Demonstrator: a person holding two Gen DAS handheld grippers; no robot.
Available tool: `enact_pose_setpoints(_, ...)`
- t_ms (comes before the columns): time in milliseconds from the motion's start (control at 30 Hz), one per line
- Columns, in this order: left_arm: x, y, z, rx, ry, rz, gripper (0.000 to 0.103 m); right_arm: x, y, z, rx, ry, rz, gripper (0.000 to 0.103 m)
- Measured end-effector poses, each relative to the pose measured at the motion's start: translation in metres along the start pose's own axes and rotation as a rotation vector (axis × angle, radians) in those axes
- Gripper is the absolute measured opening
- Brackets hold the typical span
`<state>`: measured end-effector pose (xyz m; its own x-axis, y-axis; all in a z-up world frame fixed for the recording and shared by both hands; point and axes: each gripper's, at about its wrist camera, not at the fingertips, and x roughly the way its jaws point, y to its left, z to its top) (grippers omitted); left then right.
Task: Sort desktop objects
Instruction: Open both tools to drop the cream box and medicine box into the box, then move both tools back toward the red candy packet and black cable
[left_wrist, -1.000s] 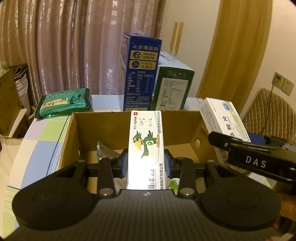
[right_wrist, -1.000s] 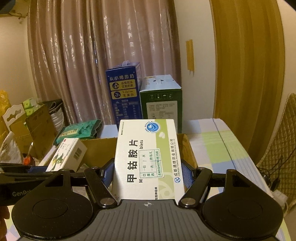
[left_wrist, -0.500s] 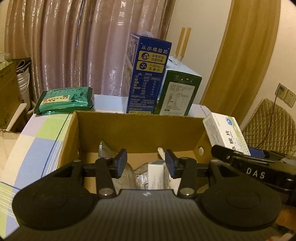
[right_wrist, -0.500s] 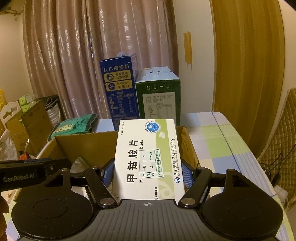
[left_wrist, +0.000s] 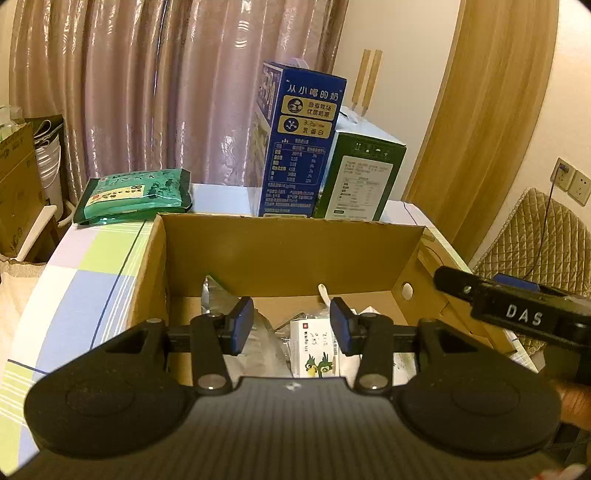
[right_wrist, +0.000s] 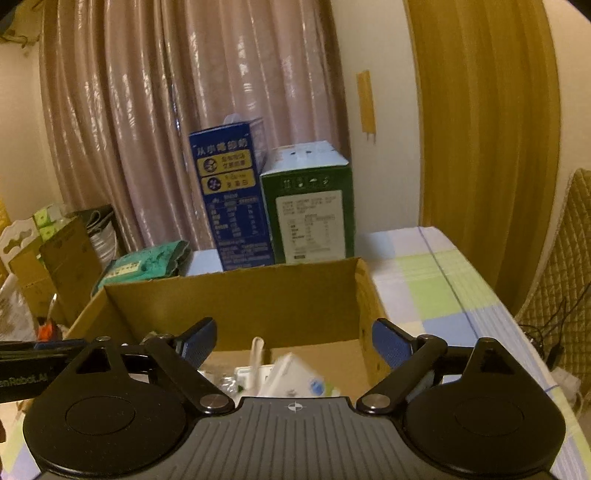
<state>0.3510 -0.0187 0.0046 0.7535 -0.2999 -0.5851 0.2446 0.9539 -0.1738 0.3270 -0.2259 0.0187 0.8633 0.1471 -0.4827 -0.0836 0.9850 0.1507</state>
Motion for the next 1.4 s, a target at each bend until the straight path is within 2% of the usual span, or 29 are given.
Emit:
enact_pose_setpoints(233,-0.004,0.001,-0.002,0.016,0.001,0.006,0.041,-0.004,-0.007,-0.001,0.001,-0.008,-0.017,0.089)
enact_pose_setpoints(400,-0.005,-0.004,-0.004,0.051,0.017,0.017,0.047,-0.007,-0.004,-0.004,-0.019,-0.014,-0.016,0.092)
enact_pose_setpoints(700,-0.014,-0.006,-0.01,0.067,0.018,0.029,0.063,-0.021,-0.003,-0.013,-0.035,-0.018,-0.023,0.097)
enact_pose_setpoints(767,-0.016,-0.008,-0.012,0.078,0.025,0.029,0.069,-0.028,-0.004,-0.017,-0.035,-0.016,-0.026,0.098)
enact_pose_setpoints(1167,-0.065,-0.006,-0.043,0.08,0.001,0.038,0.089,-0.082,-0.013,-0.046,-0.055,-0.005,-0.027,0.101)
enact_pose_setpoints(1400,-0.096,-0.003,-0.075,0.095,0.013,0.051,0.093,-0.101,-0.018,-0.067,-0.089,0.042,0.008,0.101)
